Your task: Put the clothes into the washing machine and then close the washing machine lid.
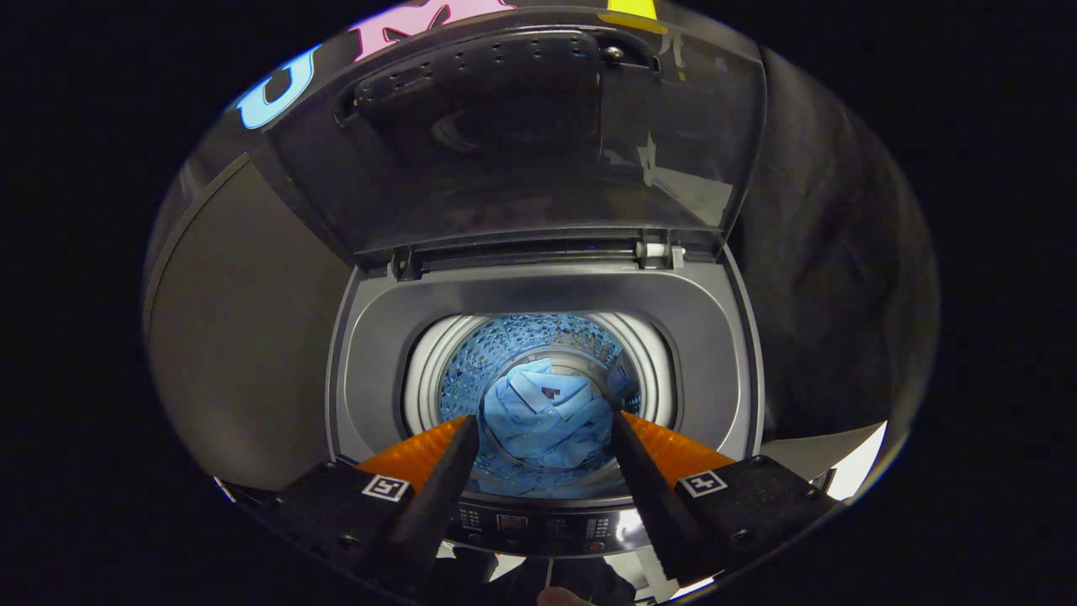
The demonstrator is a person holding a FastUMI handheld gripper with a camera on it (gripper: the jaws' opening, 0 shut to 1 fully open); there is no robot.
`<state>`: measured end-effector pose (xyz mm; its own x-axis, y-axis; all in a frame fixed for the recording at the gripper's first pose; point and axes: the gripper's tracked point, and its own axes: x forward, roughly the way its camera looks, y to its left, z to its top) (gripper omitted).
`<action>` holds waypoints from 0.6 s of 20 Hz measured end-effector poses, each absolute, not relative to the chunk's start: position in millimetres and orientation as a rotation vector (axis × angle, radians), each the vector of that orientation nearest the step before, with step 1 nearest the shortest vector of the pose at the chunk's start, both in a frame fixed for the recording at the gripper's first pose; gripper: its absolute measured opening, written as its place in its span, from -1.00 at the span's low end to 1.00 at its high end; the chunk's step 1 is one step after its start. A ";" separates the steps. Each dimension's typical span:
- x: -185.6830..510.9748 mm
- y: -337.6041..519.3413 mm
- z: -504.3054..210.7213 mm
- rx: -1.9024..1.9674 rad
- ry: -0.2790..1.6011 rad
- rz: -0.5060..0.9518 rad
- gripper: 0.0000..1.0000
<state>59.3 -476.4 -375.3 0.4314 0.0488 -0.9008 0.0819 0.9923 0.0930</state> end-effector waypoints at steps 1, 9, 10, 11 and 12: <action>62.5 -481.0 -371.2 0.098 1.105 -0.025 1.00; 97.4 -475.0 -312.0 0.168 0.919 0.000 1.00; 106.7 -474.3 -295.4 0.179 0.878 0.004 1.00; 117.9 -473.2 -278.9 0.186 0.834 0.004 1.00; 128.3 -472.1 -264.2 0.200 0.787 0.010 1.00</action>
